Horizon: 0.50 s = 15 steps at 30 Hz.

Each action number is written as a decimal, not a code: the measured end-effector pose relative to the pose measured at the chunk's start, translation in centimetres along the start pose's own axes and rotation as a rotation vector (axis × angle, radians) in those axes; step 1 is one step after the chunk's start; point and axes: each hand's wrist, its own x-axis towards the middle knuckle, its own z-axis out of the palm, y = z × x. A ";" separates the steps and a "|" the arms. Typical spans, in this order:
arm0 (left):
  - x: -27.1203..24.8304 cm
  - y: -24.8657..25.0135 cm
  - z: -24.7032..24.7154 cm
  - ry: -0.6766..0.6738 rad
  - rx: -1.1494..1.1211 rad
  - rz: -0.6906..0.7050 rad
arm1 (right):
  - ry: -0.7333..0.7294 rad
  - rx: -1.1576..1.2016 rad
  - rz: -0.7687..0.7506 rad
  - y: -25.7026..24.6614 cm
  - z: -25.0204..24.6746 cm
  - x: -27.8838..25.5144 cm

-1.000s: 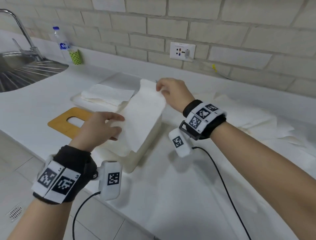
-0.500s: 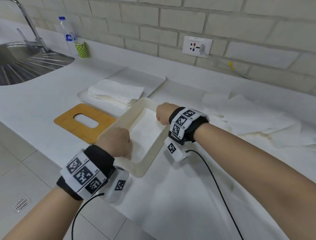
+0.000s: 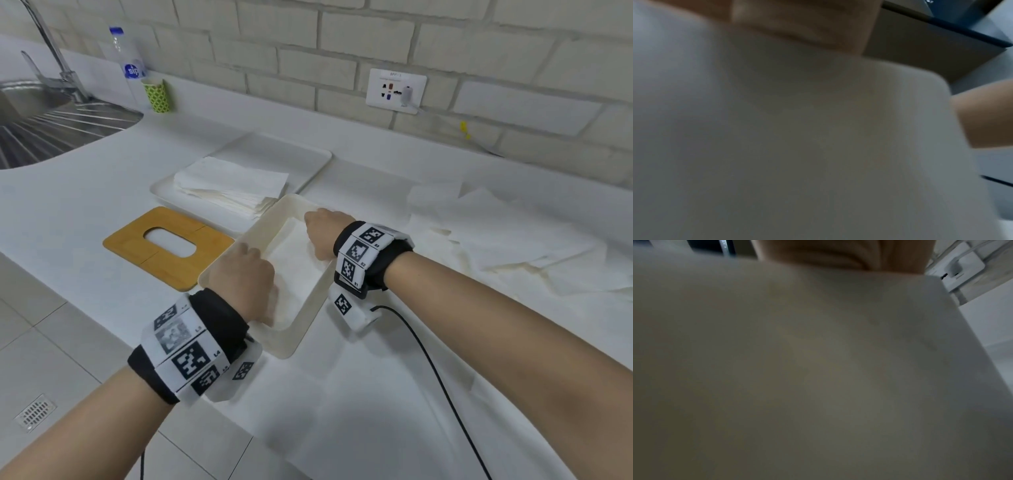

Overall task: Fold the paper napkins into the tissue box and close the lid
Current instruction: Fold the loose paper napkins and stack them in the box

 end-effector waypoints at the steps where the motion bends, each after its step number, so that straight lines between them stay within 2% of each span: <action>1: 0.1 0.1 0.1 0.009 0.014 0.039 | 0.002 -0.008 -0.051 0.1 0.0 0.3; 3: 0.4 0.2 0.2 -0.058 -0.065 0.057 | -0.053 -0.047 -0.181 0.3 0.0 0.8; 5: 0.4 0.2 0.2 -0.143 -0.133 0.053 | -0.143 -0.036 -0.241 0.4 -0.1 1.2; 9: 0.2 0.1 -0.2 -0.200 -0.198 0.133 | -0.200 -0.007 -0.200 0.5 0.3 1.9; 13: 0.1 0.2 -1.1 -0.271 -0.080 0.205 | -0.248 0.022 -0.203 0.8 0.1 2.2; 15: 0.2 0.4 -1.1 -0.302 -0.045 0.220 | -0.221 0.016 -0.215 0.8 0.2 2.2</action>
